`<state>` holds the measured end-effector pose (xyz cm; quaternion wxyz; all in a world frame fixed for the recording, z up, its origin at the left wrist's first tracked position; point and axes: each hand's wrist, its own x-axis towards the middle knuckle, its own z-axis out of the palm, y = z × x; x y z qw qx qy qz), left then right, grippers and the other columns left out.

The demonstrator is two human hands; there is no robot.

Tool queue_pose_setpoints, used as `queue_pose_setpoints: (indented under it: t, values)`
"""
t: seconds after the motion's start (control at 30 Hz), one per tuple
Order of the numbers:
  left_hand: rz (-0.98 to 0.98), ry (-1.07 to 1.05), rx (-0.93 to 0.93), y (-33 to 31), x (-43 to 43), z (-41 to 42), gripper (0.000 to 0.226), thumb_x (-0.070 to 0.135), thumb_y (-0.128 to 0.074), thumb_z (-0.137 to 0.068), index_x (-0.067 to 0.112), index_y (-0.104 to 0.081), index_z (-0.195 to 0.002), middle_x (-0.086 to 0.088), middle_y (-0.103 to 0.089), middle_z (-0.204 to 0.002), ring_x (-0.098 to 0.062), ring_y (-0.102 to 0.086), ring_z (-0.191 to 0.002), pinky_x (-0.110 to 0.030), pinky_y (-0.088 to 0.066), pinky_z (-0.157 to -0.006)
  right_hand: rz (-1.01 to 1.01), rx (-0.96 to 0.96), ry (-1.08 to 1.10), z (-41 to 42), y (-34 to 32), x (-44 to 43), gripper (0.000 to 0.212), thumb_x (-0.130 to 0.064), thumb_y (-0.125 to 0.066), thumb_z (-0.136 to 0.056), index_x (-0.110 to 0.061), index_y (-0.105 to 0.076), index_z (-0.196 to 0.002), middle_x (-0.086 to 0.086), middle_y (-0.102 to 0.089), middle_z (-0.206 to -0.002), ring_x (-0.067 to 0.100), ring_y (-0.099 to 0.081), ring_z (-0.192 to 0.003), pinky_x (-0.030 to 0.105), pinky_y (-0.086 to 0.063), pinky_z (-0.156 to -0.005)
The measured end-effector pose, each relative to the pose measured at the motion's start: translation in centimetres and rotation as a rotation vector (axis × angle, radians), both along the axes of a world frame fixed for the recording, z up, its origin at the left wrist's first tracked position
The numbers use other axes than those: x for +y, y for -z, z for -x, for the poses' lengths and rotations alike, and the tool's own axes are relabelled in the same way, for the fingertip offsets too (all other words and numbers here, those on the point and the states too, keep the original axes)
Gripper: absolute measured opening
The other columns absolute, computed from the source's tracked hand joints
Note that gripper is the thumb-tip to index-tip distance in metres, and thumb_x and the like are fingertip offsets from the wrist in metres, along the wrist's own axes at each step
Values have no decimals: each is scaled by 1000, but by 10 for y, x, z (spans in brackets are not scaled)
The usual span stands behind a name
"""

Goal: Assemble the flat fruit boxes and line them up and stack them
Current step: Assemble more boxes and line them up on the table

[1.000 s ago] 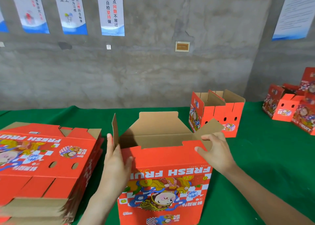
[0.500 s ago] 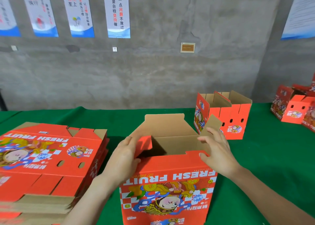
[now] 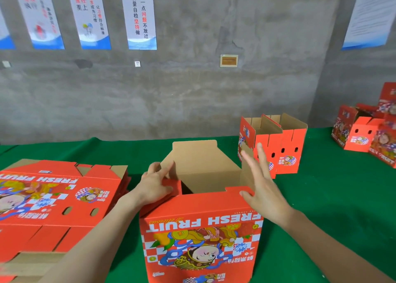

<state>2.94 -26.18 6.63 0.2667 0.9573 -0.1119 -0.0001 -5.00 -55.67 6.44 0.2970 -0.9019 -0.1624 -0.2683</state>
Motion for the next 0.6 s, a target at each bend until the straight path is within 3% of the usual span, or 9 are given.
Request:
queue_pose_setpoints:
  t: [0.07,0.1,0.17,0.23,0.3,0.37,0.5,0.6]
  values:
    - [5,9,-12,1,2,-2,82,25,-66,-84,36,-19,-150,-2,-11,-152,-30,-19,-139,-42,-22,-116,-36,35,-26,-1,2,1,119,4,-71,-77,-59,6,-141,-21,18,-156,-6,-22,-137,18,-50,-77]
    - [3,16,-17,2,2,-3,82,26,-66,-84,36,-19,-150,-2,-11,-152,-29,-20,-138,-42,-22,-116,-35,84,-38,-2,4,1,114,2,-69,-80,-58,7,-142,-21,1,-158,-10,-29,-131,15,-44,-86]
    - [-2,21,-29,3,4,-5,81,27,-66,-85,37,-19,-150,-1,-10,-153,-29,-20,-138,-43,-23,-116,20,181,-30,-5,9,-1,86,-5,-64,-87,-42,-16,-148,-17,-42,-143,-17,-46,-103,9,-38,-87]
    - [4,26,-34,4,5,-7,81,28,-66,-85,37,-19,-150,0,-8,-154,-29,-19,-139,-43,-23,-116,65,193,9,-7,9,-3,50,-8,-63,-89,-25,-52,-134,-9,-61,-125,-12,-53,-96,13,-42,-92]
    - [12,36,-44,5,5,-7,82,29,-68,-84,37,-21,-150,2,-8,-153,-28,-18,-139,-43,-23,-116,101,158,29,-7,9,-2,34,-8,-64,-87,-18,-65,-119,-5,-64,-118,5,-57,-109,18,-39,-99]
    - [27,62,-69,6,7,-8,82,26,-70,-82,35,-24,-149,3,-10,-153,-26,-19,-139,-43,-23,-116,119,127,18,-5,11,-2,29,-8,-66,-85,-16,-70,-113,-6,-66,-112,8,-58,-108,20,-41,-98]
    - [102,124,-140,7,12,-8,81,16,-72,-80,31,-30,-148,3,-19,-148,-24,-27,-135,-44,-29,-113,79,70,-42,-1,8,0,6,-15,-69,-84,-14,-75,-84,-12,-68,-82,7,-61,-84,25,-47,-81]
    - [190,157,-230,6,11,-3,84,12,-75,-76,37,-32,-143,6,-33,-131,-16,-39,-121,-33,-35,-107,-54,99,-4,-8,1,4,25,-18,-65,-89,-7,-67,-66,-5,-63,-62,9,-54,-60,26,-42,-64]
